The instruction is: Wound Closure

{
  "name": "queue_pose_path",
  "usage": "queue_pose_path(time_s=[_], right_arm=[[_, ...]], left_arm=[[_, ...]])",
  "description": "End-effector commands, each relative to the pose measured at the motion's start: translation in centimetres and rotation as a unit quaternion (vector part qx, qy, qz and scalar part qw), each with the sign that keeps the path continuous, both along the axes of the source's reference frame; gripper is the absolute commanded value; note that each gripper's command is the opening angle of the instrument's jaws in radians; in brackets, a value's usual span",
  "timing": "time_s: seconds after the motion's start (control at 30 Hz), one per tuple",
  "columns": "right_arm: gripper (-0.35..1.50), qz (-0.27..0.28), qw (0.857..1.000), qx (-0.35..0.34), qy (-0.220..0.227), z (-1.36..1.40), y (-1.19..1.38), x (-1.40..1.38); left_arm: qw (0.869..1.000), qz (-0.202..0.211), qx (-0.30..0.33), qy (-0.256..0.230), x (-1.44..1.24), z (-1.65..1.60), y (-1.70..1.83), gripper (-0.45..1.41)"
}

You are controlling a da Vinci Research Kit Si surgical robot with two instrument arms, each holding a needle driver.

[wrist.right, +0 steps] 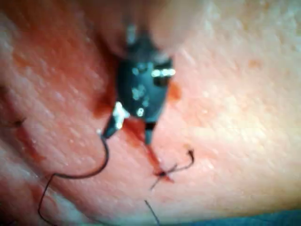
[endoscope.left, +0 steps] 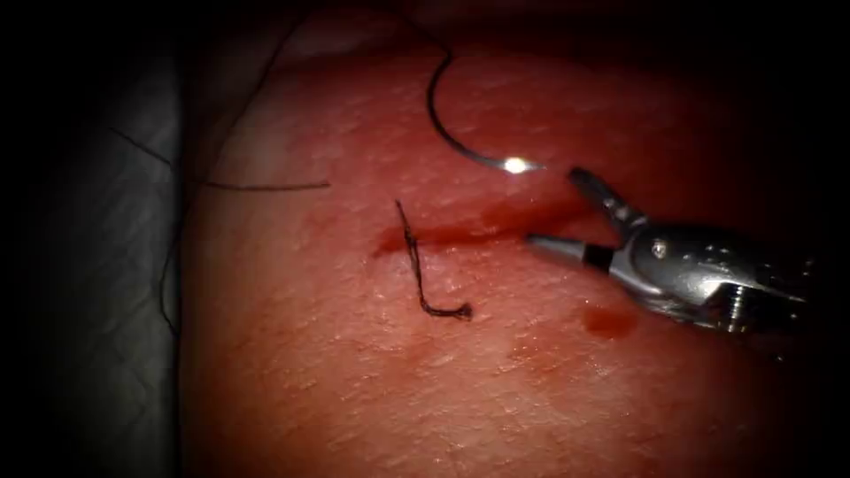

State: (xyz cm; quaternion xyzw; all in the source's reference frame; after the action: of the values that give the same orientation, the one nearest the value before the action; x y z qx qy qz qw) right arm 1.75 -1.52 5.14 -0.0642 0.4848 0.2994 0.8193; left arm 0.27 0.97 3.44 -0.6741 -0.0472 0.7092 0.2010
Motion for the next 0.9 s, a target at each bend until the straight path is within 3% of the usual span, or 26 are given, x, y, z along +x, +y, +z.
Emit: queue_pose_path(time_s=[0.03, 0.17, 0.23, 0.3, 0.57, 0.9], right_arm=[[1.08, -0.001, 1.000, 0.002, 0.002, 0.04, -0.10, 0.07], [1.08, -0.002, 1.000, 0.002, 0.003, 0.04, -0.11, 0.07], [1.08, -0.003, 1.000, 0.002, 0.004, 0.04, -0.11, 0.07], [1.08, -0.003, 1.000, 0.002, 0.004, 0.03, -0.11, 0.07], [1.08, -0.004, 1.000, 0.003, 0.005, 0.03, -0.11, 0.08], [1.14, -0.007, 1.000, 0.015, 0.020, -0.02, -0.13, 0.13]], left_arm=[[1.000, -0.008, 0.022, -0.012, -0.25, 0.01, 0.04, 0.69], [0.998, -0.034, 0.045, -0.019, -0.81, 0.05, 0.03, 0.66], [0.998, -0.034, 0.046, -0.017, -0.90, 0.08, 0.01, 0.66], [0.999, -0.025, 0.047, 0.000, -1.26, 0.25, -0.10, 0.66], [0.998, -0.008, 0.044, 0.032, -1.81, 0.79, -0.44, 0.66], [0.997, -0.007, 0.054, 0.061, -1.74, 1.00, -0.49, 0.64]])
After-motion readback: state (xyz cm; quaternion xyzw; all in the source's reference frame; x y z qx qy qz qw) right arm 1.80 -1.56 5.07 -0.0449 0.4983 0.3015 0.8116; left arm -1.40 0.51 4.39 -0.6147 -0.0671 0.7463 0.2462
